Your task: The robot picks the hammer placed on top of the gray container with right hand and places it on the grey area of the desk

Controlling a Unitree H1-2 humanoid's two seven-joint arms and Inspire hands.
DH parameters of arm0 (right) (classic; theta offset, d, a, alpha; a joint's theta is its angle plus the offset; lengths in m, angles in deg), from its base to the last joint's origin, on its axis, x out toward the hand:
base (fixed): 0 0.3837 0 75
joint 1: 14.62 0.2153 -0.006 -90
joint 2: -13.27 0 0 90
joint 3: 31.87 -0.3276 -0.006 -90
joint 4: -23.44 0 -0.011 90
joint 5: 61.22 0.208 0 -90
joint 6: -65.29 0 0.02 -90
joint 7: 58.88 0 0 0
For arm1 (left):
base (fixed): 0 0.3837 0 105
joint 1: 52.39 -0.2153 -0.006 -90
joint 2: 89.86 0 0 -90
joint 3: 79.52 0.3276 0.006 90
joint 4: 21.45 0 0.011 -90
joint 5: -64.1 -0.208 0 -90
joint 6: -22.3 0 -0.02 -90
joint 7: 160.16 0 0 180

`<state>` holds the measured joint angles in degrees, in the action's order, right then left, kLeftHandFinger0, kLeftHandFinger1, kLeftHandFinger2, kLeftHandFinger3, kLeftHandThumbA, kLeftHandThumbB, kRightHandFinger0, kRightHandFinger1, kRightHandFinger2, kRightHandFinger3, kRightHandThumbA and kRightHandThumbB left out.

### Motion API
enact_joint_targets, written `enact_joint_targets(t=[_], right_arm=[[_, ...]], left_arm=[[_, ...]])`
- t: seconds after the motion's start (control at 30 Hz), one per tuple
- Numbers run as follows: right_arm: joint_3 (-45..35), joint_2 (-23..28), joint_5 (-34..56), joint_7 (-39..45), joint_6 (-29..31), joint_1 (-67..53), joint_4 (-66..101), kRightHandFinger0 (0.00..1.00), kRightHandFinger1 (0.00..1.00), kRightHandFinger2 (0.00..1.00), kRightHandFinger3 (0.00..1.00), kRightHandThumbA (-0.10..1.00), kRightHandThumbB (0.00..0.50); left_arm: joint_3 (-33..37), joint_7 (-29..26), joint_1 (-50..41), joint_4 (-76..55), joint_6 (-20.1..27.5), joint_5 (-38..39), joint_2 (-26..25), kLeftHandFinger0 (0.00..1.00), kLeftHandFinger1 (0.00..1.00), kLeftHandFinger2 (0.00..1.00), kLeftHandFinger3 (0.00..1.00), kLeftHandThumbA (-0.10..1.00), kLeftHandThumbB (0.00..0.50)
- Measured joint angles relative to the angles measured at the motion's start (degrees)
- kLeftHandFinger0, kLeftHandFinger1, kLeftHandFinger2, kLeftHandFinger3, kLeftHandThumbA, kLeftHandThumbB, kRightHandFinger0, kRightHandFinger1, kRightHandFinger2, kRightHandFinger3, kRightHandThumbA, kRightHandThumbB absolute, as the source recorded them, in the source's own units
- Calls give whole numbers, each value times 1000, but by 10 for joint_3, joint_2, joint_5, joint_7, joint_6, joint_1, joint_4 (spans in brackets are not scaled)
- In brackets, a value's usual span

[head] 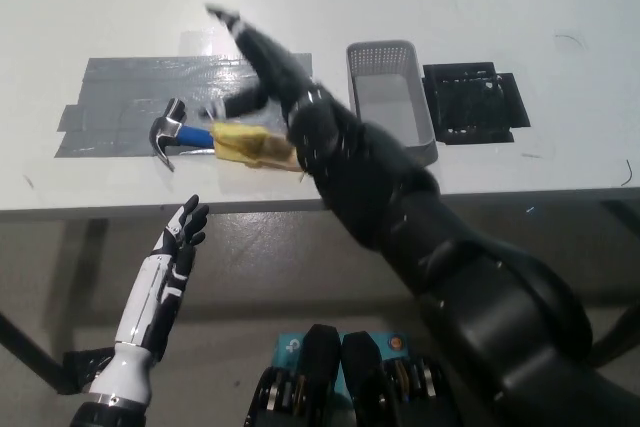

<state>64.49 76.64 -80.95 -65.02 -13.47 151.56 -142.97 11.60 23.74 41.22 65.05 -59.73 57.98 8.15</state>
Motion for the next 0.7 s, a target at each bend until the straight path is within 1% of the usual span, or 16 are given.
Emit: enact_joint_targets(t=[0.2,0.3,0.33,0.4,0.43,0.47,0.5,0.53,0.57,0.6,0.63,0.7], right_arm=[[-88,2,70,44,-5,13,86,1000,1000,1000,1000,1000,500],[-107,8,91,54,-11,13,141,1000,1000,1000,1000,1000,478],[-111,12,96,57,-13,13,162,1000,1000,1000,1000,1000,459],[-115,23,105,62,-20,11,205,1000,1000,1000,1000,975,480],[-115,30,107,65,-23,9,226,1000,1000,1000,1000,956,469],[-115,37,109,67,-27,5,247,1000,1000,1000,1000,950,466],[-115,42,110,69,-30,2,263,1000,1000,1000,1000,943,444],[-115,49,112,71,-33,-4,281,1000,1000,1000,1000,939,433],[-115,57,114,73,-36,-12,302,1000,1000,1000,1000,913,387],[-115,63,115,74,-39,-21,323,1000,1000,1000,1000,896,364],[-115,69,116,75,-41,-29,339,1000,1000,1000,1000,883,360],[-116,84,119,79,-48,-58,382,1000,1000,1000,1000,892,327]], left_arm=[[0,0,0,2,0,0,0,1000,1000,1000,1000,949,0],[0,0,0,3,0,0,0,1000,1000,1000,1000,968,0],[0,0,0,4,0,0,0,1000,1000,1000,1000,962,0],[0,0,2,6,-1,0,0,1000,1000,1000,1000,934,3],[-1,0,5,9,-1,0,0,1000,1000,1000,1000,933,12],[-1,0,7,11,-1,0,0,1000,1000,1000,1000,935,8],[-2,0,10,13,-1,0,0,1000,1000,1000,1000,949,19],[-2,0,12,15,-1,1,0,1000,1000,1000,1000,970,28],[-2,0,14,17,-1,1,0,1000,1000,1000,1000,998,18],[-2,0,16,19,-2,1,0,1000,1000,1000,1000,1000,10],[-3,0,17,20,-2,1,0,1000,1000,1000,1000,1000,13],[-3,0,19,23,-3,1,0,1000,1000,1000,1000,1000,15]])
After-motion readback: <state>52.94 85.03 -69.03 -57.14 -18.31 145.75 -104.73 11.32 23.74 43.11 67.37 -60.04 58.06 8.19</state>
